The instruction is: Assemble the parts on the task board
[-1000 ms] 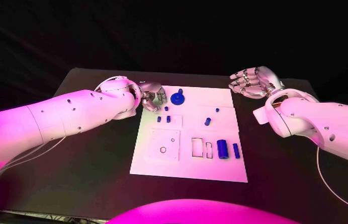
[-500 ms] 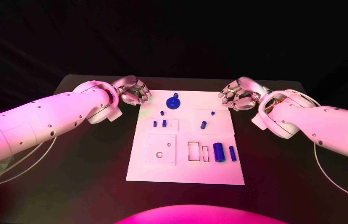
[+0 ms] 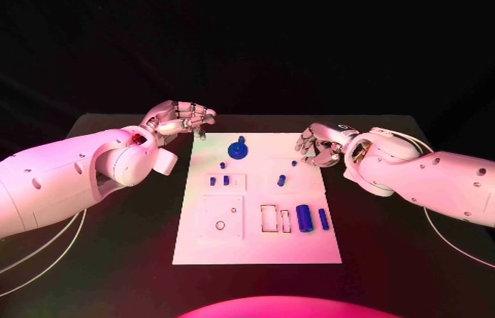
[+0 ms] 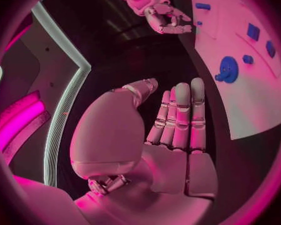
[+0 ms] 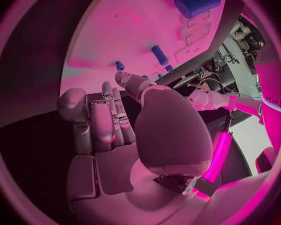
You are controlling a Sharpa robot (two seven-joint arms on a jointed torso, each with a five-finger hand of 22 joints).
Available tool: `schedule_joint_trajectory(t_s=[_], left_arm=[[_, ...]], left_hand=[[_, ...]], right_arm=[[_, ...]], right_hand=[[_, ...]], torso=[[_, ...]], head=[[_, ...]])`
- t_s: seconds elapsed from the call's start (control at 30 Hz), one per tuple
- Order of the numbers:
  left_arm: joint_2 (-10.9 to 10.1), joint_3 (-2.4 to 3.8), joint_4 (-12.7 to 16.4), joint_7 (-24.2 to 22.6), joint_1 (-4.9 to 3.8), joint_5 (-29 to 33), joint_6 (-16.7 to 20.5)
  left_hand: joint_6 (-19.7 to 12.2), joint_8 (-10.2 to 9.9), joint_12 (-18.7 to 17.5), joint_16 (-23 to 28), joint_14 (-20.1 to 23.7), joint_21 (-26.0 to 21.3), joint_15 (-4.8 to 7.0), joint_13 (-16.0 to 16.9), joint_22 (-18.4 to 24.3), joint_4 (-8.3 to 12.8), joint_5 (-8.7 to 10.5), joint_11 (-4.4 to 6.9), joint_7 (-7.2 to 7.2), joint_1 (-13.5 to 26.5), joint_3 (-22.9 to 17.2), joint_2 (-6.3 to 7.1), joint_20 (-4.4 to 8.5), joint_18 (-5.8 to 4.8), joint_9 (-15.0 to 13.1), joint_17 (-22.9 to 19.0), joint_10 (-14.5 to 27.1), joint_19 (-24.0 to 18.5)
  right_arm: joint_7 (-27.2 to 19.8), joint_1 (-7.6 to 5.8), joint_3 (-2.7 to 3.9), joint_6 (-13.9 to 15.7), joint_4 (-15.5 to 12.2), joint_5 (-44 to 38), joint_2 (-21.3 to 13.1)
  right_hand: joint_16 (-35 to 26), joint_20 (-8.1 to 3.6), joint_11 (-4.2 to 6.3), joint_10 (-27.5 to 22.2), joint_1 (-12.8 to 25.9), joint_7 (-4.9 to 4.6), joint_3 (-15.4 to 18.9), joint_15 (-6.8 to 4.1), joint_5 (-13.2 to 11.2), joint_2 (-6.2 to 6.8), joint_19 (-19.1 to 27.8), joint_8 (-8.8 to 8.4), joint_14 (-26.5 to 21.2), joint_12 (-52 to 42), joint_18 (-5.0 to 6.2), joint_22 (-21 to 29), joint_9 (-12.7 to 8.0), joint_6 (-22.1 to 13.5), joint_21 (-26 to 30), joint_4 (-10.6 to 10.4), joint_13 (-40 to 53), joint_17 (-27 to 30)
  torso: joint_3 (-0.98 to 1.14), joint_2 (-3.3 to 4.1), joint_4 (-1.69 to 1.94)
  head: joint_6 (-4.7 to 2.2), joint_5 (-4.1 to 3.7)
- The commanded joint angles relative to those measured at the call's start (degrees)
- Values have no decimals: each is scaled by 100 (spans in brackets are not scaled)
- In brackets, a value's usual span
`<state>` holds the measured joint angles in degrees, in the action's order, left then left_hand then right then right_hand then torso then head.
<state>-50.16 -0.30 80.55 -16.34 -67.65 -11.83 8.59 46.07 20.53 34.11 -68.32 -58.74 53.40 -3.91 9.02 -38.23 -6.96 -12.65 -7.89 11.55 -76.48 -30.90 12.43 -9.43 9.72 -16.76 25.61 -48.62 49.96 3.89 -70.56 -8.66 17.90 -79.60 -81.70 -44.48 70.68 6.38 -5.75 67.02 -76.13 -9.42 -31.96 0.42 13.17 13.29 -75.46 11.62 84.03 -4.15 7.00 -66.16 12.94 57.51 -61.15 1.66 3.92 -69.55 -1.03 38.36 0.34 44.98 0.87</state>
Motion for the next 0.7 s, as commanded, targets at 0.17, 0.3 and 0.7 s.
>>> schedule_joint_trajectory(t_s=[0.17, 0.3, 0.7], left_arm=[[-11, 4, 152, -497, -4, 796, -144], [-14, 4, 188, -506, -4, 805, -145], [-18, 4, 185, -499, -4, 807, -128]], left_hand=[[-15, 52, 39, 35, 48, -64, 15, 8, 40, 19, -12, 5, -4, -68, 45, -17, -2, 89, -17, -16, 15, 55], [-9, 59, 47, 38, 50, -75, 17, 8, 49, 28, -14, 7, -4, -88, 48, -22, 1, 89, -19, -20, 10, 64], [6, 76, 62, 47, 54, -94, 21, 7, 66, 40, -13, 9, -4, -121, 57, -36, 6, 88, -24, -27, -1, 82]], right_arm=[[315, 87, -1, -204, 106, -667, 168], [304, 127, -3, -282, 123, -692, 235], [269, 184, -8, -339, 49, -704, 292]], right_hand=[[232, 14, -20, -59, 54, -48, -51, 42, -17, 39, -106, -29, 343, 17, -100, -187, 24, -27, -213, -9, 6, -175], [323, 18, -17, -50, 46, -43, -68, 44, -13, 31, -152, -24, 349, 7, -118, -272, 37, -22, -311, -13, 10, -246], [501, 15, 8, 18, 26, -13, -115, 33, 11, 6, -242, 17, 354, -29, -155, -459, 85, 31, -522, -21, 24, -371]], torso=[[-3, 13, 7], [-10, 10, 7], [-2, 3, -4]], head=[[12, 13], [37, 12], [54, 33]])
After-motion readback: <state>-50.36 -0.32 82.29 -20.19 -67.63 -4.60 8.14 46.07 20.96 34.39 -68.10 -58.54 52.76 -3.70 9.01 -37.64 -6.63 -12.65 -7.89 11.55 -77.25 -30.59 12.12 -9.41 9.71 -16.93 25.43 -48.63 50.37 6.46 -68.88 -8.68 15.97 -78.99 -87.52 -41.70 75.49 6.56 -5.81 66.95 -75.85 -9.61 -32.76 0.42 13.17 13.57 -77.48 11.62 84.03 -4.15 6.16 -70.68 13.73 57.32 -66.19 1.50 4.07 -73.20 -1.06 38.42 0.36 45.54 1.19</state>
